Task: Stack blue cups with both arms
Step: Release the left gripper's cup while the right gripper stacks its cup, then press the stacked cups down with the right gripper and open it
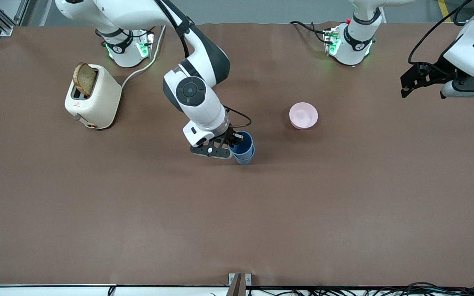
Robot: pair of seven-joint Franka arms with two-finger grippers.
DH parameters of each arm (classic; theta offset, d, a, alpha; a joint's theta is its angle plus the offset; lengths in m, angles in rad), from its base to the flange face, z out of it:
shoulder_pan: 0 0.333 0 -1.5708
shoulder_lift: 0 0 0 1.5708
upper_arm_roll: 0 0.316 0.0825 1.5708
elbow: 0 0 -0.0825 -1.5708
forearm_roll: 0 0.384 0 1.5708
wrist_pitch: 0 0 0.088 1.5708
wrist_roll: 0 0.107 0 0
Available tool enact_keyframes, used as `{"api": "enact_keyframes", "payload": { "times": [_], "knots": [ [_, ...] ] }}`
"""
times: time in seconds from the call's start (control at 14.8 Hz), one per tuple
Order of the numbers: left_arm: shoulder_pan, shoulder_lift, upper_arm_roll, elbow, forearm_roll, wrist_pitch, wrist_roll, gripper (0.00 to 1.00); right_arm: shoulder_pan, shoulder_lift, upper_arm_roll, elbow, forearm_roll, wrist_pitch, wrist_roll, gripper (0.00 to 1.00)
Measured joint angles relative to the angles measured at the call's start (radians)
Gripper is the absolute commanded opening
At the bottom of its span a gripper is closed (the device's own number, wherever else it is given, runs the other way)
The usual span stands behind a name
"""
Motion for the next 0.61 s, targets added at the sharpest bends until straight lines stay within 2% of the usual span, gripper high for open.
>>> {"api": "enact_keyframes", "payload": {
  "times": [0.47,0.61],
  "knots": [
    [-0.002,0.000,0.000,-0.002,0.000,0.000,0.000,1.00,0.002,0.010,0.000,-0.001,-0.022,-0.012,-0.001,0.02],
    [-0.004,0.000,-0.001,-0.002,0.000,0.000,0.000,1.00,0.002,0.012,0.000,-0.003,-0.025,-0.015,-0.001,0.05]
  ]
}}
